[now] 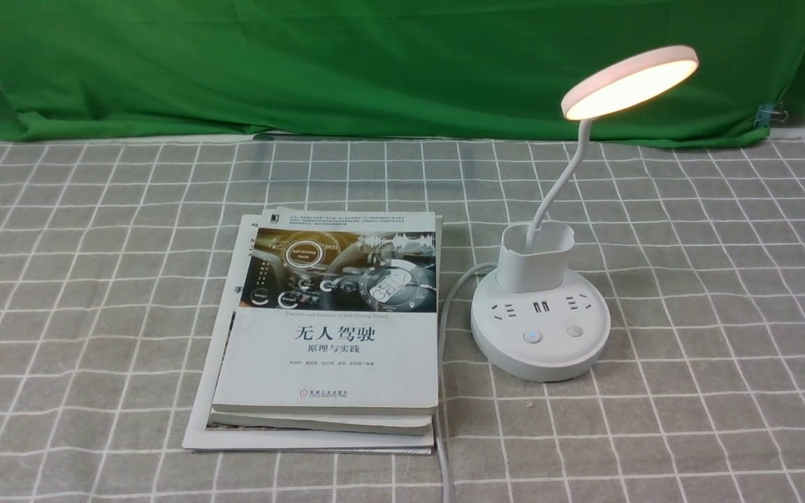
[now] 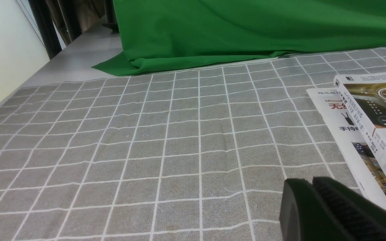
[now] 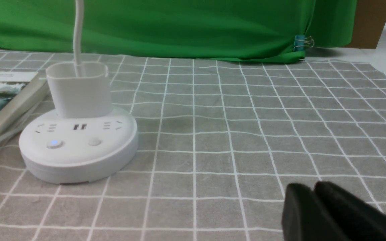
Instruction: Turn on the desk lamp on the grey coffee tablecloth with your hand.
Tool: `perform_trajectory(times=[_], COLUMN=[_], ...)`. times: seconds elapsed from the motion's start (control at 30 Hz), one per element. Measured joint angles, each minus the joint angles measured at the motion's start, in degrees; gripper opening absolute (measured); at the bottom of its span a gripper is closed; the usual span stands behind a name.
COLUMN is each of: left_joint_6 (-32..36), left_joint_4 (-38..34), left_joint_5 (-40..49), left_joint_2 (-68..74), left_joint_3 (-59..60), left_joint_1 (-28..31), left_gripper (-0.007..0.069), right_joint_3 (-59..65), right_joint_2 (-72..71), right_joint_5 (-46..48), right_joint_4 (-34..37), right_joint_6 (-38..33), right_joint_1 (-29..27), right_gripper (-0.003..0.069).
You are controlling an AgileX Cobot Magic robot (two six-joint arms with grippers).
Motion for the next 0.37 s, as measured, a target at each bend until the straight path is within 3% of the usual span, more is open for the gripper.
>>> perform_trajectory(times=[0.37], left_joint_6=[0.0], left_joint_4=[0.0], left_joint_5=[0.0], left_joint_2=[0.0], left_joint_3=[0.0], left_joint_1=[0.0], left_gripper=[0.0019], right_joint_3=[0.0], right_joint_2=[0.0], right_joint_5=[0.0], right_joint_4=[0.0], right_joint_6=[0.1], right_joint_1=[0.0], right_gripper=[0.0141])
